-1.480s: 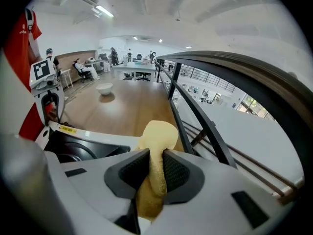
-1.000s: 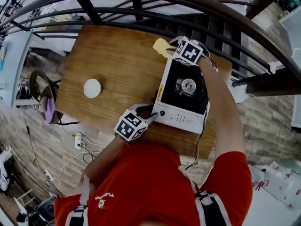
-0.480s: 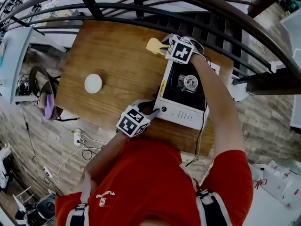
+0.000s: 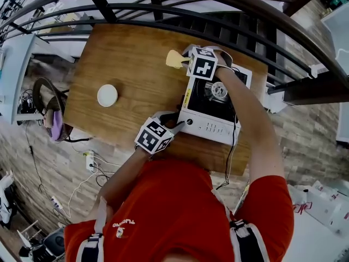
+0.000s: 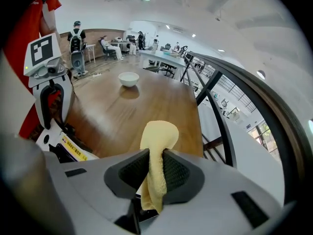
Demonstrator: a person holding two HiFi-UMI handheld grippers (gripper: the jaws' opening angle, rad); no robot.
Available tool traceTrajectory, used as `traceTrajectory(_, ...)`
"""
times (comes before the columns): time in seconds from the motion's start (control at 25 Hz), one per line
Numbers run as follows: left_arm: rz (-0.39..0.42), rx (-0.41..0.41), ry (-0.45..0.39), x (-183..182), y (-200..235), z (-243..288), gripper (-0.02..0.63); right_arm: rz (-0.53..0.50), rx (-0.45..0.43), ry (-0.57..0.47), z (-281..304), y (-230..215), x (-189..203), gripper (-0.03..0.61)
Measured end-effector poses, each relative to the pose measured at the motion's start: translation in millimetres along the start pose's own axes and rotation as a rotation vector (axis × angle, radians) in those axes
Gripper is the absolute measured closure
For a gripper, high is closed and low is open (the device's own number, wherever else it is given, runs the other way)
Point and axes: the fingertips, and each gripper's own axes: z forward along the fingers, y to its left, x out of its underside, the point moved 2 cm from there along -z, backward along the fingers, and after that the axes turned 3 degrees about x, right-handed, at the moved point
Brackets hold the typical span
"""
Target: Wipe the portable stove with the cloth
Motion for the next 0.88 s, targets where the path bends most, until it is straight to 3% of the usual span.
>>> traceTrajectory(0.44,0.001,-0.001,-0.012,1.5,0.9,-0.2,0.452,-0.004,0.006,-0.002,-6.1,48.1,-13.0,0.491)
traceTrajectory(0.88,0.003,-0.015,-0.02,3.7,2.1,2.3,0.452,0.068,-0.076,-0.052,-20.3,109.6,-33.8,0.491)
